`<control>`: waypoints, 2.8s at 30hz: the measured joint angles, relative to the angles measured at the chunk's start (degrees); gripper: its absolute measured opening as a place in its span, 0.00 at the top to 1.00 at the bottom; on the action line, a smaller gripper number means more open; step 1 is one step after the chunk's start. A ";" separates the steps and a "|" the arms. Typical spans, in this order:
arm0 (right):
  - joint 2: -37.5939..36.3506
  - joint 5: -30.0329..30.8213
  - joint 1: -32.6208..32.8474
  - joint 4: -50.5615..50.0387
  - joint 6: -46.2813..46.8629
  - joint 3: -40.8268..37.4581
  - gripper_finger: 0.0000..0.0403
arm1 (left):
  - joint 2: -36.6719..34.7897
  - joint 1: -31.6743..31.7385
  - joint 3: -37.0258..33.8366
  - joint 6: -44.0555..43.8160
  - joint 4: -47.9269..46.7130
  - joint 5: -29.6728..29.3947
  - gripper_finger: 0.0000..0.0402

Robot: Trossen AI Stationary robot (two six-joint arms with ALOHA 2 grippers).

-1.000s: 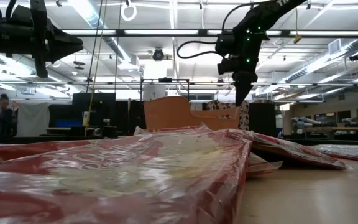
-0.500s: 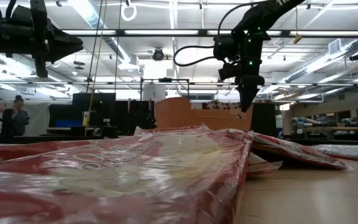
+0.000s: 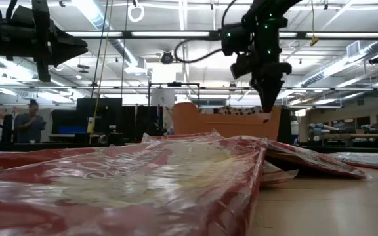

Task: Sort popcorn bags into baskets
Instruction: Adjust the orange container, then stack the popcorn bag on top of the other popcorn bag into the orange container

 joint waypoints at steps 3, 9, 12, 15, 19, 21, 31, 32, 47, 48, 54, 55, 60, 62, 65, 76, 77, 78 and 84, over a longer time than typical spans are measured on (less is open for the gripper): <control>0.00 4.39 1.27 0.85 -0.53 1.79 0.79 | 0.00 -0.01 0.00 -0.02 0.00 0.00 0.82; 0.00 10.76 -0.68 1.85 -4.89 2.76 0.80 | 0.00 -0.02 -0.02 -0.42 0.02 0.24 0.82; 0.00 8.40 -2.81 1.78 -5.27 2.39 0.81 | 0.00 -0.01 0.00 -0.41 0.00 0.23 0.82; -0.01 5.71 -3.92 -0.16 -5.50 1.87 0.83 | 0.00 -0.02 0.00 -0.39 0.00 0.24 0.82; -0.02 3.73 -3.24 -2.14 -5.43 0.05 0.86 | 0.00 0.00 0.00 -0.37 0.00 0.24 0.82; -0.02 2.70 -2.16 -2.83 -4.48 -0.88 0.87 | 0.00 0.00 0.00 -0.38 0.02 0.24 0.82; -0.02 6.61 4.49 -4.30 -1.10 0.44 0.89 | 0.00 0.00 0.00 -0.39 0.00 0.24 0.82; -0.02 7.30 5.20 -4.36 -1.02 1.13 0.89 | 0.00 0.00 -0.01 -0.39 0.02 0.24 0.82; -0.02 -1.51 26.39 17.39 0.23 2.02 0.83 | 0.00 -0.01 0.00 -0.38 0.01 0.24 0.82; -0.02 -2.90 27.19 18.73 1.36 1.87 0.80 | 0.00 -0.01 -0.02 -0.39 0.02 0.24 0.82; 0.70 -8.27 29.67 23.63 8.29 1.78 0.63 | 0.00 0.00 -0.01 -0.39 0.01 0.24 0.82; 1.09 -8.77 30.01 24.15 9.16 1.76 0.60 | 0.00 0.00 0.00 -0.39 0.00 0.24 0.82; 7.05 -12.90 31.31 26.22 11.28 1.78 0.49 | 0.12 0.00 -0.02 -0.39 0.21 0.20 0.82; 9.69 -12.98 31.58 26.56 10.80 2.36 0.47 | 0.30 -0.02 0.00 -0.41 -0.06 0.24 0.82; 12.64 -12.99 31.47 26.96 10.15 3.50 0.45 | 0.65 -0.02 -0.02 -0.38 -0.04 0.25 0.82; 15.99 -12.84 28.22 28.19 11.01 5.52 0.45 | 0.74 -0.02 -0.01 -0.39 0.09 0.22 0.82; 15.98 -12.85 28.11 28.10 11.03 5.52 0.45 | 0.74 0.00 0.00 -0.42 0.13 0.20 0.82; 15.98 -12.86 28.08 27.92 11.03 5.52 0.45 | 0.74 -0.01 -0.01 -0.42 0.12 0.21 0.82; 17.88 -15.80 28.05 30.24 11.92 3.98 0.47 | 0.74 -0.01 -0.02 -0.42 0.13 0.22 0.82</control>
